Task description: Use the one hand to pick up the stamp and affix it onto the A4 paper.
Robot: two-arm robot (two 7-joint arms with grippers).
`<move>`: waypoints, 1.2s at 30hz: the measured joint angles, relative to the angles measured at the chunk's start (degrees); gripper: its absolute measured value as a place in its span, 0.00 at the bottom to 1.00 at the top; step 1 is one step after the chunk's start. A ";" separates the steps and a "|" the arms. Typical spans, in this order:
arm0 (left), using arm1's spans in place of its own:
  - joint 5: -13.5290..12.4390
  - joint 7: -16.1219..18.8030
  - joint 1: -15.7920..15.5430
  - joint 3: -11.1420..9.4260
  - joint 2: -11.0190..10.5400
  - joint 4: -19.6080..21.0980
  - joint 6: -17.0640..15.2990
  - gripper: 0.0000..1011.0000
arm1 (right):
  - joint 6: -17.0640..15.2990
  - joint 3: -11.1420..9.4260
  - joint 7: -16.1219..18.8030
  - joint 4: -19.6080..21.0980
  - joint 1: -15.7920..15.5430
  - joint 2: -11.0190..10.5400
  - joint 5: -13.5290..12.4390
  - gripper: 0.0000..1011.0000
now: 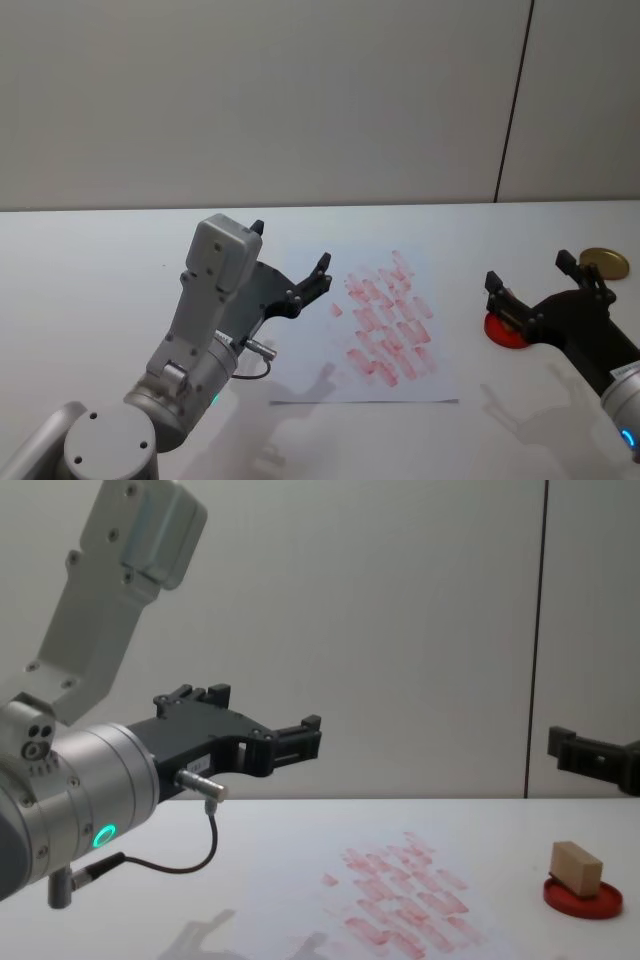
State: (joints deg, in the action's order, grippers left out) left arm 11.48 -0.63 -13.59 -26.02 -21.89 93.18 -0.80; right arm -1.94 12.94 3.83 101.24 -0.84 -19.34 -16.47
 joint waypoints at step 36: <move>0.00 0.00 0.00 0.00 0.00 0.00 0.00 0.98 | -0.01 0.00 -0.01 -0.02 0.00 0.00 0.00 0.99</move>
State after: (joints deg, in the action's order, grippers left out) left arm 11.48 -0.62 -13.59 -26.02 -21.89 93.18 -0.79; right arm -1.95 12.94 3.82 101.22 -0.84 -19.33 -16.46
